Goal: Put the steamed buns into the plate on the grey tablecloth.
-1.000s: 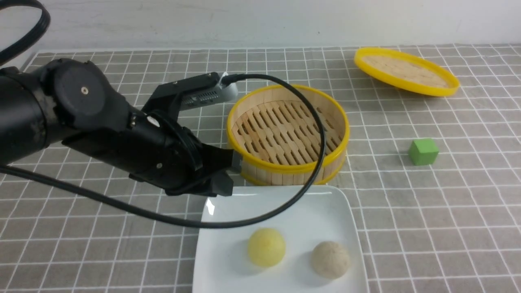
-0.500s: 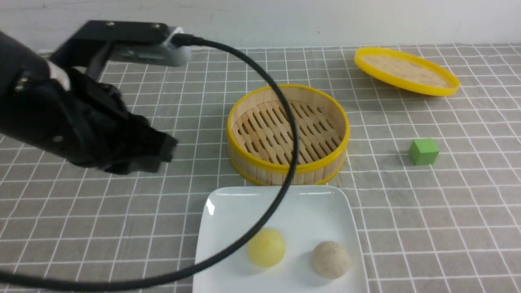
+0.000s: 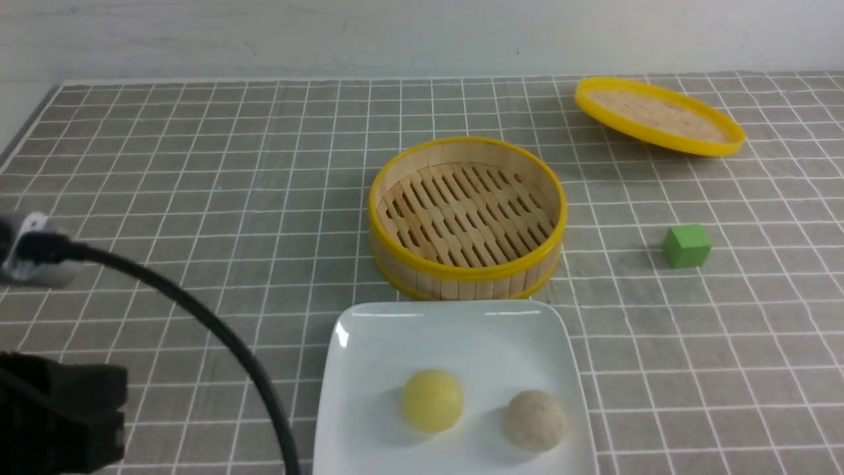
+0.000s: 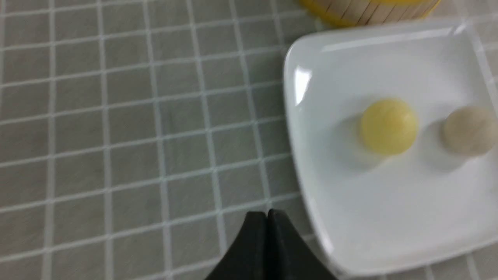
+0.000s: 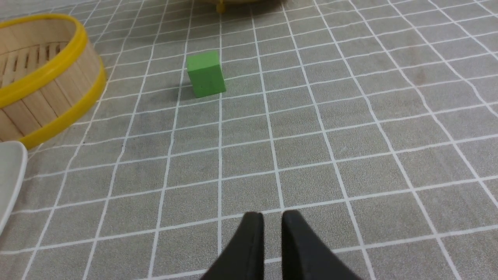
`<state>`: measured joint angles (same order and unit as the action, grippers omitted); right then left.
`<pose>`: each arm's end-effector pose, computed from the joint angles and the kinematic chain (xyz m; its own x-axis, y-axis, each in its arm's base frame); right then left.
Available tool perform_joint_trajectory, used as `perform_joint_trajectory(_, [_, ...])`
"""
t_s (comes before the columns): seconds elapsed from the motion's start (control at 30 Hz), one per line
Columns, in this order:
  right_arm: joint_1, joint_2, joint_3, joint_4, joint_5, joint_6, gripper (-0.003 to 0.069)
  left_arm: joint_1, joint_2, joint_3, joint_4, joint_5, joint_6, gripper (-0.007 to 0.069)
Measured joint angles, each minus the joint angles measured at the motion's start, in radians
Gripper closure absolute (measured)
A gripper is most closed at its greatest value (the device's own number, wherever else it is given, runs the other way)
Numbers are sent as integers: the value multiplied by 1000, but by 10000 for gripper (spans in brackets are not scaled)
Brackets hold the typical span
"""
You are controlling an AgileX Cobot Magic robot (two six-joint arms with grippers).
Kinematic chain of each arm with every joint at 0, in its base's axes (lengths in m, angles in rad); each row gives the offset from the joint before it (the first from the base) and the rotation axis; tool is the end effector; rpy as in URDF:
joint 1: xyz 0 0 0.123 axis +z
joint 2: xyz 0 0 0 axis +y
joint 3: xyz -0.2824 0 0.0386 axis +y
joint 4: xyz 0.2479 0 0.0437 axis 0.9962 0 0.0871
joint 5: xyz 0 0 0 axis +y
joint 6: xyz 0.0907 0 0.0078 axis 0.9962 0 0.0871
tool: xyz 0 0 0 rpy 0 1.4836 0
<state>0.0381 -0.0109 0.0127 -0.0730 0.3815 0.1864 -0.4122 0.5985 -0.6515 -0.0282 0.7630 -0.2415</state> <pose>0.0523 -0.0005 0.1752 -0.2901 0.1073 -0.9510 0.0224 0.9942 0.1054 0.0978 -0.0447 0.3176 -0.6235 -0.0099 -0.7817 0.2626 0.9392 -0.2213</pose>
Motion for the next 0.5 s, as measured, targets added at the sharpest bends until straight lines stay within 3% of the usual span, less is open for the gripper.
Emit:
perform_joint_trajectory(0.13, [0, 0, 0, 0, 0, 0, 559, 0, -97, 167, -89, -292, -50, 622])
perform_joint_trajectory(0.23, [0, 0, 0, 0, 0, 0, 555, 0, -130, 245, -107, -421, -64, 622])
perform_joint_trajectory(0.5, [0, 0, 0, 0, 0, 0, 545, 0, -135, 311, -72, -441, -64, 622])
